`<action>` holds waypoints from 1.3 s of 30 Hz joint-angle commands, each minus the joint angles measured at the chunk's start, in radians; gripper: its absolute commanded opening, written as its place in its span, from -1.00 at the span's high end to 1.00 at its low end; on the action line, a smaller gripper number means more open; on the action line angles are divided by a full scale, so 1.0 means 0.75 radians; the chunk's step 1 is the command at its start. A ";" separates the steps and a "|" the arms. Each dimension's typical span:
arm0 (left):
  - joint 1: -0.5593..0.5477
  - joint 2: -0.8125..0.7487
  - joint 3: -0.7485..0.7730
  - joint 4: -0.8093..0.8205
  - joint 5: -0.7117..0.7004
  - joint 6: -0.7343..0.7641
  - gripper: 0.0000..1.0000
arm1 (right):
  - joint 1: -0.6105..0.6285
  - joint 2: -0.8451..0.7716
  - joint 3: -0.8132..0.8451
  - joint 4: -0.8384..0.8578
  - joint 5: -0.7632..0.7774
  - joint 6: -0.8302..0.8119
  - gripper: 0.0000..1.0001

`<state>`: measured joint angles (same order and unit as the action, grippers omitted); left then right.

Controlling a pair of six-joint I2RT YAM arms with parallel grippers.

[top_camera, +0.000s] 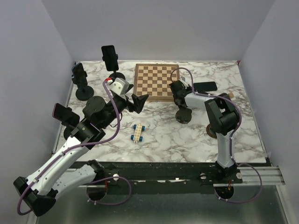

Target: Remove the phone from the phone stand

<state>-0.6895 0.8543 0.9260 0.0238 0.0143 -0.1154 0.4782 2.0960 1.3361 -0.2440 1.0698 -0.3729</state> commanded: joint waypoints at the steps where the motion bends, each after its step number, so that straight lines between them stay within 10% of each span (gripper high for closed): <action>1: -0.002 -0.010 0.015 0.031 0.032 -0.016 -0.76 | 0.009 0.021 -0.061 0.295 -0.069 -0.145 0.99; 7: -0.002 -0.011 0.014 0.031 0.022 -0.012 -0.76 | 0.011 0.120 -0.011 0.258 -0.004 -0.085 0.96; 14: -0.003 -0.014 0.007 0.032 0.013 -0.007 -0.76 | 0.009 0.079 -0.096 0.313 -0.066 -0.134 0.48; 39: -0.006 0.003 0.012 0.026 -0.001 0.003 -0.79 | -0.060 0.115 -0.028 0.330 0.031 -0.130 0.14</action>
<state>-0.6895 0.8547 0.9257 0.0296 0.0151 -0.1192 0.4492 2.1826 1.2846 0.0277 1.0847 -0.5018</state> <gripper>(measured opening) 0.894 0.416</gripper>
